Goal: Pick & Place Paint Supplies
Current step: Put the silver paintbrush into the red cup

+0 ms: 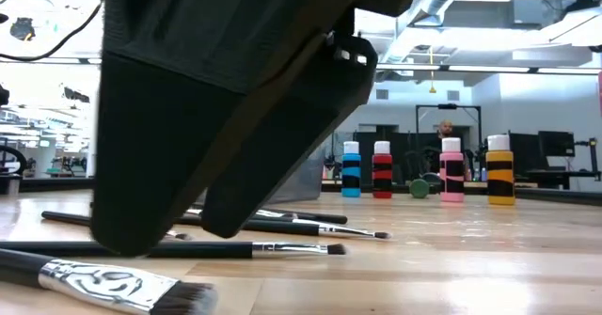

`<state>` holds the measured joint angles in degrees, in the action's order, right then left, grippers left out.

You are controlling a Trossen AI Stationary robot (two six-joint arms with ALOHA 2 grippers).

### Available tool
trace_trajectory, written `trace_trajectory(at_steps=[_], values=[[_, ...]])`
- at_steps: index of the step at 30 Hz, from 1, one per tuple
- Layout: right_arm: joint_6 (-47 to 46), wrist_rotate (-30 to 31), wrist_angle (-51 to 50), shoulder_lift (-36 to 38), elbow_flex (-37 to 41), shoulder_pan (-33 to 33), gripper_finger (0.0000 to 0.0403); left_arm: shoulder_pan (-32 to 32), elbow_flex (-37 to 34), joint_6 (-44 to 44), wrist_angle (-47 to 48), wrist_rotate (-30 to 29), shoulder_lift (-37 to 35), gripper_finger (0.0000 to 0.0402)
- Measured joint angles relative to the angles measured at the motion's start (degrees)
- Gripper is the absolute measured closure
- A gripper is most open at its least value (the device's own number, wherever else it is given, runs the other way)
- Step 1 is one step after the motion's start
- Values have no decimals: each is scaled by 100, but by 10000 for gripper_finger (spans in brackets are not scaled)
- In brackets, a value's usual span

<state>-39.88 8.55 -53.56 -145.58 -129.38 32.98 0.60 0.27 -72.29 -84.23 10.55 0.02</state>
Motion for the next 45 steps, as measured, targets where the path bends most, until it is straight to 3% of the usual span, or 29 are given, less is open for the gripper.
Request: trace_trajectory(at_steps=[11, 30, 35, 42, 45], values=[[-5, 117, 409, 11, 423, 198, 215, 0, 0, 0, 0, -1, 1, 399], [-83, 111, 275, -282, 342, 213, 244, 0, 0, 0, 0, 0, 1, 399], [-55, -33, 217, -282, 343, 179, 282, 0, 0, 0, 0, 0, -1, 399], [-18, -138, 105, -278, 350, 155, 387, 0, 0, 0, 0, -1, -1, 399], [4, -199, 66, -275, 349, 127, 394, 0, 0, 0, -1, -1, 0, 399]])
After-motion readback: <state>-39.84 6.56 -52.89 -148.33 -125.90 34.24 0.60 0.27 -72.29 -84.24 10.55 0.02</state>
